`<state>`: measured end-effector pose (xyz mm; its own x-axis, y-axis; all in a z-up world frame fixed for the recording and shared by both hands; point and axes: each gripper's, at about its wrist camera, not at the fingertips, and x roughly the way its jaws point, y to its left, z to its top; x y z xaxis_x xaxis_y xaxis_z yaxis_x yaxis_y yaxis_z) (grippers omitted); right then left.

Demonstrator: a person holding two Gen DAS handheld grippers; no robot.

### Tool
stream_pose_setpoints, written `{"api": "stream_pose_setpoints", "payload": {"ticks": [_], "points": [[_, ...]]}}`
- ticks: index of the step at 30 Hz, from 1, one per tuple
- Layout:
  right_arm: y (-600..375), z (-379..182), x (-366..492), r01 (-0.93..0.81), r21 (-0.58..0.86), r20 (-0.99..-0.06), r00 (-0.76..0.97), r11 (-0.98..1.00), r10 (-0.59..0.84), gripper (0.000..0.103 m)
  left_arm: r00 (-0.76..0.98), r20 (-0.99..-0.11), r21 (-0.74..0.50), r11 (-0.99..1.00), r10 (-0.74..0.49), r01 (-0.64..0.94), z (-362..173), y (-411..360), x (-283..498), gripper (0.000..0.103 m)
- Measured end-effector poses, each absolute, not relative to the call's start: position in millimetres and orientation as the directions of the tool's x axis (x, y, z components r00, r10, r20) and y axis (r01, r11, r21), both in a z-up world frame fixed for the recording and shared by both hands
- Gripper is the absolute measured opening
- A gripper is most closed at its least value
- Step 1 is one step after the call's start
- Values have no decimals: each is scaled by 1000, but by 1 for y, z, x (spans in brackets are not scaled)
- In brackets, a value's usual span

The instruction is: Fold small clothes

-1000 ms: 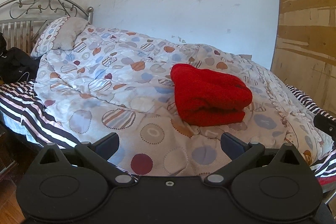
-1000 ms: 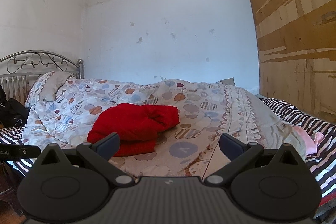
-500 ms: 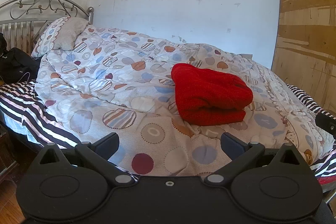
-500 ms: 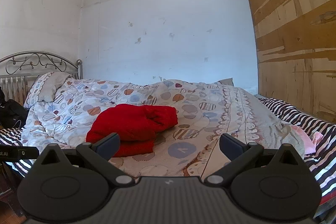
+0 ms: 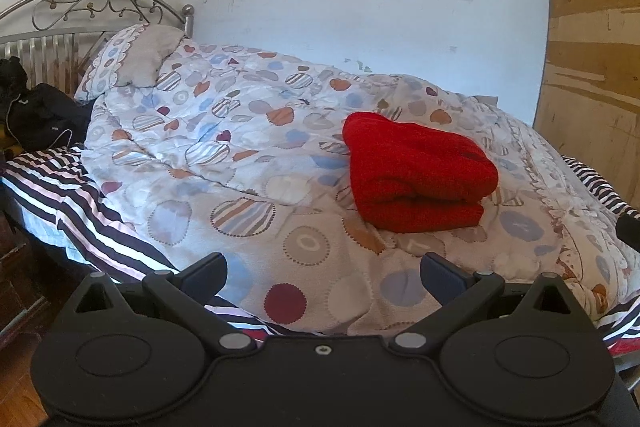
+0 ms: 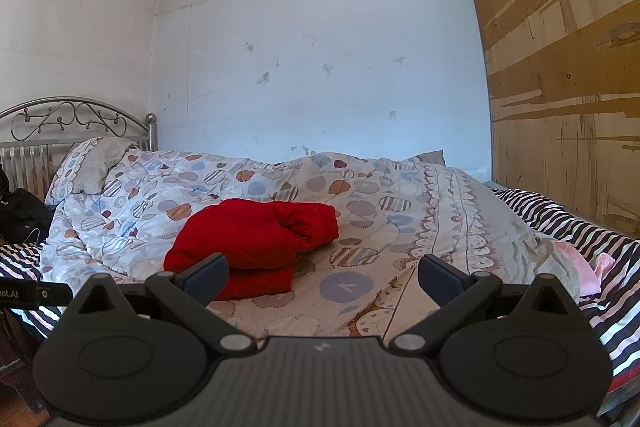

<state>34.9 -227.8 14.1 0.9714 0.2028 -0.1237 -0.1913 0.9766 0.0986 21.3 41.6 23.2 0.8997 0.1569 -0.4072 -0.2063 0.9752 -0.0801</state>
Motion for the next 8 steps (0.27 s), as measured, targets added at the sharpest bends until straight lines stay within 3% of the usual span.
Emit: {"api": "stream_pose_setpoints", "payload": {"ticks": [8], "points": [[-227, 16, 35, -197, 95, -128, 970, 976, 208, 103, 903, -403, -75, 978, 150, -196, 25, 41, 22, 102]]}}
